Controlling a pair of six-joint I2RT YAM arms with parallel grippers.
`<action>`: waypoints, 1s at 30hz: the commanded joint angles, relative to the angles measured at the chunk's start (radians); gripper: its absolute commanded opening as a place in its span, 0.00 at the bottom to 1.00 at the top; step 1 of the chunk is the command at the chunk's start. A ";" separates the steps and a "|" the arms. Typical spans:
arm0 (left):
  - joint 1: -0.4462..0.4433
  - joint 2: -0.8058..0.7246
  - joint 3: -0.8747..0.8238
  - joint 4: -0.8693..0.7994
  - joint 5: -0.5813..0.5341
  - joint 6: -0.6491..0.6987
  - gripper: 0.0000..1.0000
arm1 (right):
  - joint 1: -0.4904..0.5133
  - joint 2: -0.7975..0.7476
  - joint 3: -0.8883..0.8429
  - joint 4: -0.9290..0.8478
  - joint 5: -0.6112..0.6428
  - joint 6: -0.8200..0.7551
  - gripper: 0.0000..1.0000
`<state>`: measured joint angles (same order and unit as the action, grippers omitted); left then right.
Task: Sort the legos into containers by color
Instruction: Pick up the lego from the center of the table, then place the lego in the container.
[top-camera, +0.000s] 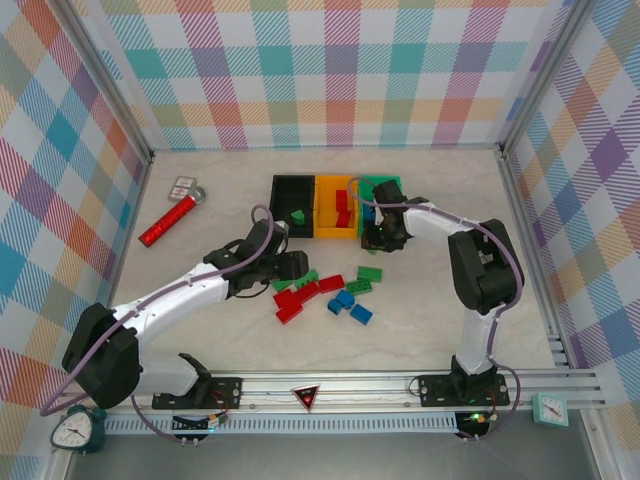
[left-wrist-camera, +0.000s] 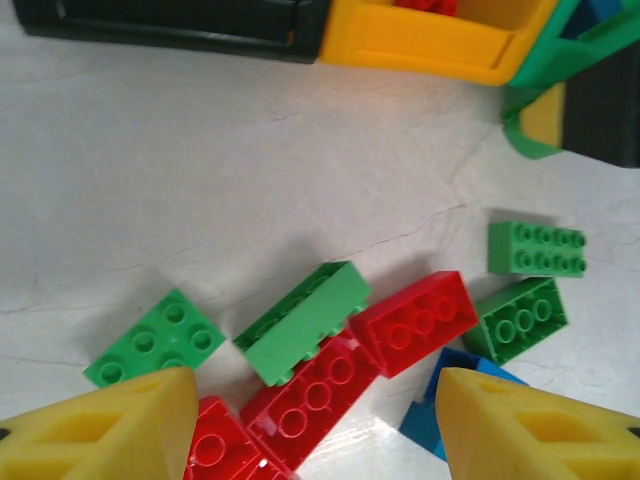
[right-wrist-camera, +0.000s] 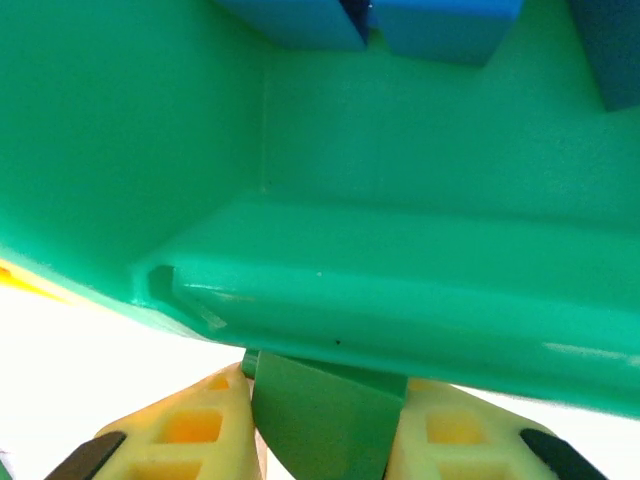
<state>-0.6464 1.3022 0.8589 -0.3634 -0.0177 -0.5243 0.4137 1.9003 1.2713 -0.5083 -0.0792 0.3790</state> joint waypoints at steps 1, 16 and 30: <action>0.031 -0.048 -0.027 0.011 -0.026 -0.024 0.64 | 0.009 -0.104 0.007 -0.045 -0.018 -0.023 0.25; 0.117 -0.124 -0.194 0.059 0.110 -0.082 0.62 | 0.136 0.114 0.533 -0.120 -0.152 0.044 0.28; 0.119 -0.038 -0.149 -0.077 0.158 -0.014 0.66 | 0.174 0.446 1.068 -0.316 -0.207 0.038 0.56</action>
<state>-0.5339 1.2530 0.6781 -0.3756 0.1387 -0.5705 0.5777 2.3764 2.3154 -0.7719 -0.2653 0.4294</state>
